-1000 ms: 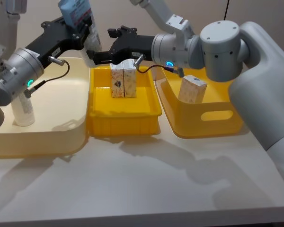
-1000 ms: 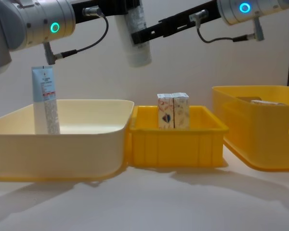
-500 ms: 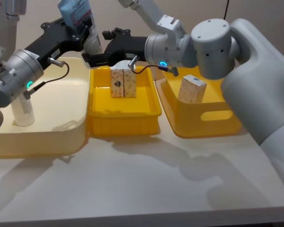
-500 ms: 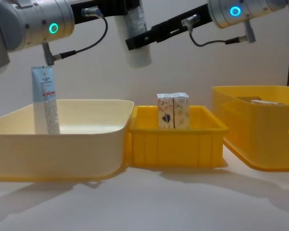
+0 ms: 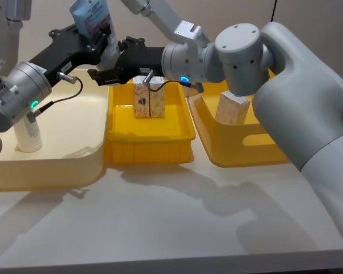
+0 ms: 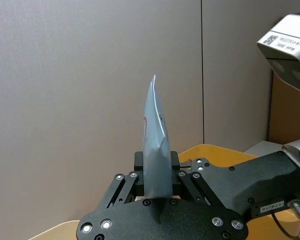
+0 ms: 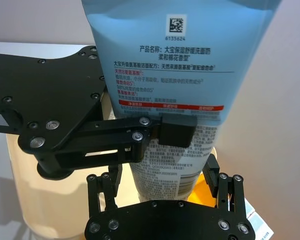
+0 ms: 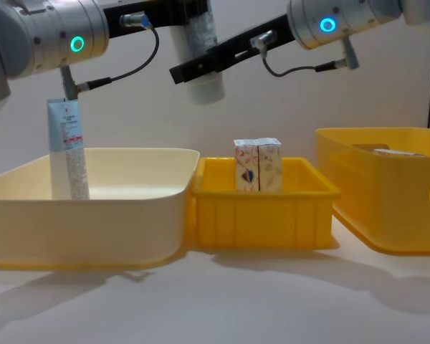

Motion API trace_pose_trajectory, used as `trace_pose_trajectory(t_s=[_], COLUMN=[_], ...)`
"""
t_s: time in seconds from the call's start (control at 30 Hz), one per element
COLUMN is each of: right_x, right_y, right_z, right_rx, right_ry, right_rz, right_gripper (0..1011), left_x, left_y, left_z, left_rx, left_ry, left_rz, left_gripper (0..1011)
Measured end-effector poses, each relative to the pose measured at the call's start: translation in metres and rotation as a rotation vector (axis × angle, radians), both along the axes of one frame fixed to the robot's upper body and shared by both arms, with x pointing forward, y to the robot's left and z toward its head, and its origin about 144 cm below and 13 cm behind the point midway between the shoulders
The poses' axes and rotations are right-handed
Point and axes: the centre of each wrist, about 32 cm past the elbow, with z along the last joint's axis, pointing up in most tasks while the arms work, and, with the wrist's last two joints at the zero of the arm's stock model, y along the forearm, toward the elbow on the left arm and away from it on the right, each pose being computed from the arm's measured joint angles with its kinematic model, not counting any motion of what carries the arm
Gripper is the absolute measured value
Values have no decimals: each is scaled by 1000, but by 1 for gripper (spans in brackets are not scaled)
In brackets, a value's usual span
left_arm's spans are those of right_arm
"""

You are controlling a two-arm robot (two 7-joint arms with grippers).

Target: Bimanual collaborative sorting of washing and personal care products

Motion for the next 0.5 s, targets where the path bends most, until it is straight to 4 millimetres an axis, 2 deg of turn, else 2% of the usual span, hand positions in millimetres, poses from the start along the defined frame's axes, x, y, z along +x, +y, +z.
trace_pose_trajectory(t_s=[0.43,0.5], right_x=[1,2], right_y=[11,12], right_z=[-5,-5], right_rx=[-13,-14], right_ry=[-15,-16], right_rz=[12,13], right_gripper=[1001,968], left_x=[-4,-4], left_y=[2,2], left_z=[0,0], left_rx=[4,4], left_ry=[0,1], left_rz=[5,6], left_gripper=[267,267])
